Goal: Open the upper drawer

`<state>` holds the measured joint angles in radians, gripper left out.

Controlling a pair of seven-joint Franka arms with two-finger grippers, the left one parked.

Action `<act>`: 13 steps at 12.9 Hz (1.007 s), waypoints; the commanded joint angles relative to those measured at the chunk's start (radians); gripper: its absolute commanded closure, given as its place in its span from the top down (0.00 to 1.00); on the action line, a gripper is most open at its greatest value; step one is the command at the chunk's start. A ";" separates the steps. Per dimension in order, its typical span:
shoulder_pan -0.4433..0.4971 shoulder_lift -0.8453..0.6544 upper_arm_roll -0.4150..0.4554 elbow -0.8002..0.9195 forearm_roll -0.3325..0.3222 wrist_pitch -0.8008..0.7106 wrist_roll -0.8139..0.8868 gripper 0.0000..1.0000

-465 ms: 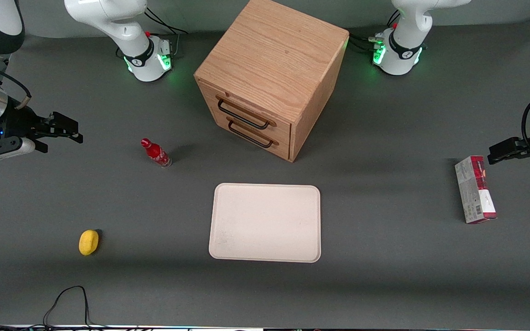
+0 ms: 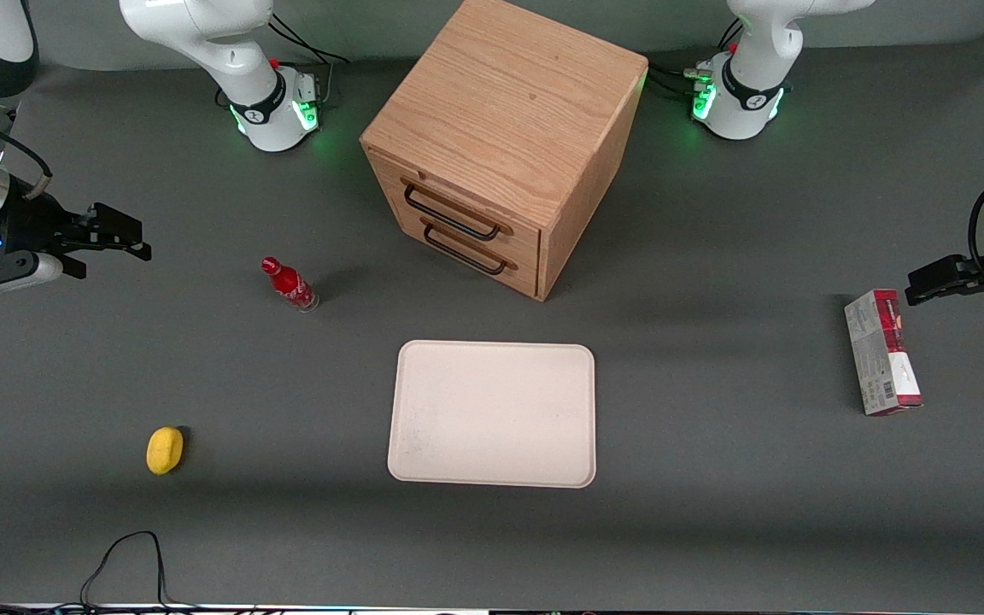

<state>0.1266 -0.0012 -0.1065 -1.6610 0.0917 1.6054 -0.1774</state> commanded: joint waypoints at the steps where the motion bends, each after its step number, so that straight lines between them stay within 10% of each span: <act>1: -0.005 0.017 0.001 0.046 -0.004 -0.030 -0.031 1.00; 13: 0.005 0.033 0.013 0.092 0.016 -0.048 -0.054 1.00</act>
<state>0.1289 0.0041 -0.0974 -1.6141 0.0937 1.5848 -0.2008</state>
